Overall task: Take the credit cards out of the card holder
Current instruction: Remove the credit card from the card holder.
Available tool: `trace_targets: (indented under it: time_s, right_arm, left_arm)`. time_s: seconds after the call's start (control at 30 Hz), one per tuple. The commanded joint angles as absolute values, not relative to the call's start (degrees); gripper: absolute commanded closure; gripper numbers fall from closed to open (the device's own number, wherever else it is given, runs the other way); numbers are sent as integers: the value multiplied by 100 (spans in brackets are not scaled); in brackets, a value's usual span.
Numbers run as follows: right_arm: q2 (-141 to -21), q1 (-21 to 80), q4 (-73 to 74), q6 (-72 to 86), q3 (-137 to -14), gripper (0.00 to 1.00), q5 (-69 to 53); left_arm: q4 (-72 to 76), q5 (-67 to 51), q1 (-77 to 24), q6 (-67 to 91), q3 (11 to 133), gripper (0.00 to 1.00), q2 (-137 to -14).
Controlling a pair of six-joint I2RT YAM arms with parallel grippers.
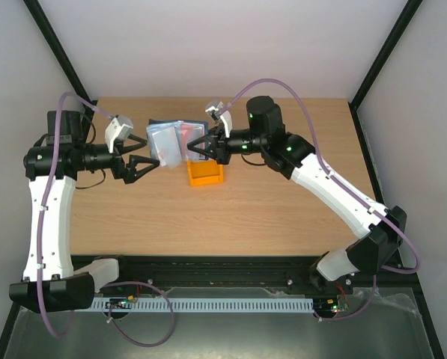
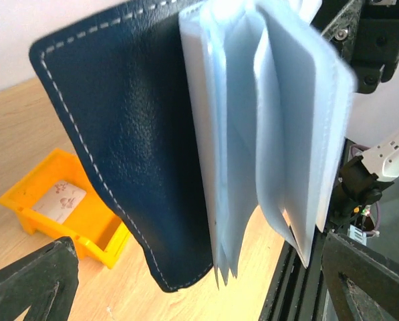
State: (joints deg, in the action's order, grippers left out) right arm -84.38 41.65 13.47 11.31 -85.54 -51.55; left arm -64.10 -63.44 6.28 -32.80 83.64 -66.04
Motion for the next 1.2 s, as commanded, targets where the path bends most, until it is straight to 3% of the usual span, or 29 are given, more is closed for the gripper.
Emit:
trace_targets:
  time_s: [0.0,0.33,0.63,0.8,0.83,0.97,1.07,1.17]
  right_arm:
    - [-8202,4141,1268,985,-8525,98,-5356]
    - [-8244,4199,630,1581,-8345,98,-5667]
    - [-8443,4464,472,1373,-8319,98,-6370]
    - [-8481,4460,362,1309,-8327,98,-6468]
    - [-8474,4460,369,1280,-8331,98,-6454]
    - [-8445,4424,528,1108,-8332,98,-6504]
    - [-8355,4341,608,954,-8308,98,-6578]
    - [-8293,4274,599,931,-8292,98,-6595]
  left_arm:
    - [-6723,-6605,693,-3677,8488,1,-6573]
    - [-6116,-6596,632,-2996,8358,3,-6591]
    - [-5819,-6686,552,-2657,8160,27,-6604]
    - [-6696,-7197,499,-3677,8275,50,-6583]
    - [-6918,-7290,501,-3949,8307,50,-6592]
    - [-7398,-7487,501,-4554,8382,32,-6596]
    - [-7329,-7389,501,-4470,8358,32,-6601]
    - [-7271,-7449,501,-4395,8356,38,-6592]
